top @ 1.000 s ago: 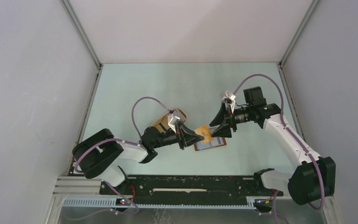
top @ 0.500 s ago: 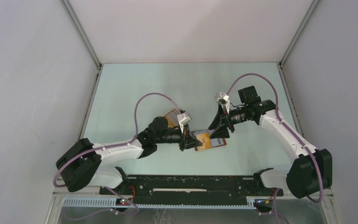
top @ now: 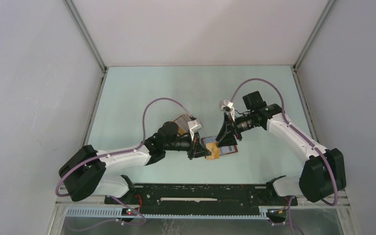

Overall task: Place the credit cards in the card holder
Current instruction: Pick up the credit card from the storage box.

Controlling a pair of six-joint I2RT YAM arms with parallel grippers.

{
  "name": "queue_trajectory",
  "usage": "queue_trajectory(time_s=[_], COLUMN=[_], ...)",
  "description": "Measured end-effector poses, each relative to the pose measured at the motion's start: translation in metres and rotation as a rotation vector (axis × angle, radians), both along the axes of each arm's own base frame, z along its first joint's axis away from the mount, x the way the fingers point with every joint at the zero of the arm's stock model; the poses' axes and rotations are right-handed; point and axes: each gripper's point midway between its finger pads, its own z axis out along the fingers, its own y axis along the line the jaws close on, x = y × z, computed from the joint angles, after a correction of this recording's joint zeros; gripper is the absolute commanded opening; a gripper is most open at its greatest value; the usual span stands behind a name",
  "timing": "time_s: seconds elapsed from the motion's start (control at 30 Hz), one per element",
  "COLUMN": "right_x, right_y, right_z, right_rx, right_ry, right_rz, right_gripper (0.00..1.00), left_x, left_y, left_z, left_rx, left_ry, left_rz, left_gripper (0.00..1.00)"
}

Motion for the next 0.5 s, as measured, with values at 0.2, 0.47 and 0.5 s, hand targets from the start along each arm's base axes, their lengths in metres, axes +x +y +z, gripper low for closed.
queue_trajectory(time_s=[0.2,0.47,0.5], right_x=[-0.0006,-0.0010,-0.0015], right_y=[0.0019,0.0028,0.0028], right_z=[-0.0050,-0.0105,-0.0101], right_rx=[-0.014,-0.026,-0.025], right_ry=[0.008,0.026,0.027], right_rz=[0.008,0.029,0.032], right_gripper=[0.36,0.00,0.00], left_x=[-0.0008,-0.0001,0.0001], left_y=[-0.0001,-0.0012,-0.0011], left_z=[0.0002,0.0032,0.0031], left_rx=[-0.001,-0.012,-0.012], left_ry=[0.001,-0.008,-0.009], left_rz=[-0.004,-0.004,-0.004], left_gripper=[0.00,0.01,0.02])
